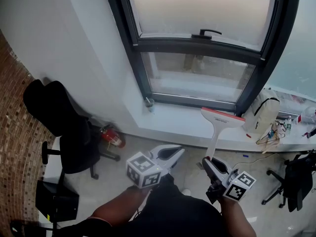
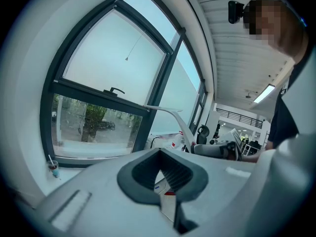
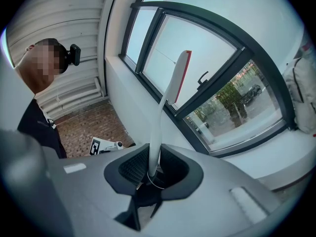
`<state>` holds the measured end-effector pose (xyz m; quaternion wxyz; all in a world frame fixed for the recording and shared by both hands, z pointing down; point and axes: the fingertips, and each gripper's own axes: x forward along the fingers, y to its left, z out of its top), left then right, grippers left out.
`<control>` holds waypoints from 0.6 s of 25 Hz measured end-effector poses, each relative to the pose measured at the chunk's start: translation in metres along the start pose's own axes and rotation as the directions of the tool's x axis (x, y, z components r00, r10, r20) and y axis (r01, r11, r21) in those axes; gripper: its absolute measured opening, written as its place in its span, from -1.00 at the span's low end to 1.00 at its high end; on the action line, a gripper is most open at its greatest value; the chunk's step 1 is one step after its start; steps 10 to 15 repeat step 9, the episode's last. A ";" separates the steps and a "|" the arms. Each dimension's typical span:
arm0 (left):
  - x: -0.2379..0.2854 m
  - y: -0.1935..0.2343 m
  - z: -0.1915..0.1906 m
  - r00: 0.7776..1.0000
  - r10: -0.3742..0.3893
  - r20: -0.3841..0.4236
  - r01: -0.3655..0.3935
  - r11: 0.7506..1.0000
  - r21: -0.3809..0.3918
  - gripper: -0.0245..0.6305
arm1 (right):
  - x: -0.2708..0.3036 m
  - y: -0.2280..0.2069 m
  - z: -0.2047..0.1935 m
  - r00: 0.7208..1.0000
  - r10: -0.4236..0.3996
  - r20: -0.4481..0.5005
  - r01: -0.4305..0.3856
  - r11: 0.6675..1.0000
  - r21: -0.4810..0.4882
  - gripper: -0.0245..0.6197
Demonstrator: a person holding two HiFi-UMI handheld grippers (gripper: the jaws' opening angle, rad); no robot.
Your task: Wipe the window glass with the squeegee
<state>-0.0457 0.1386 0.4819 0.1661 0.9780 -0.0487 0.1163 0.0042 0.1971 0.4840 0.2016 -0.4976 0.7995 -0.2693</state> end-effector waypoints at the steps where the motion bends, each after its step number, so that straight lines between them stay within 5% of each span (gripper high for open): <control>1: -0.001 0.000 -0.001 1.000 0.000 0.001 0.000 1.000 -0.001 -0.92 | 0.001 0.001 -0.001 1.000 0.001 -0.001 -0.001 1.000 -0.001 -0.64; 15: -0.007 0.003 -0.001 1.000 0.004 0.008 -0.004 1.000 -0.001 -0.92 | 0.005 0.003 -0.004 1.000 0.011 -0.005 -0.011 1.000 0.011 -0.64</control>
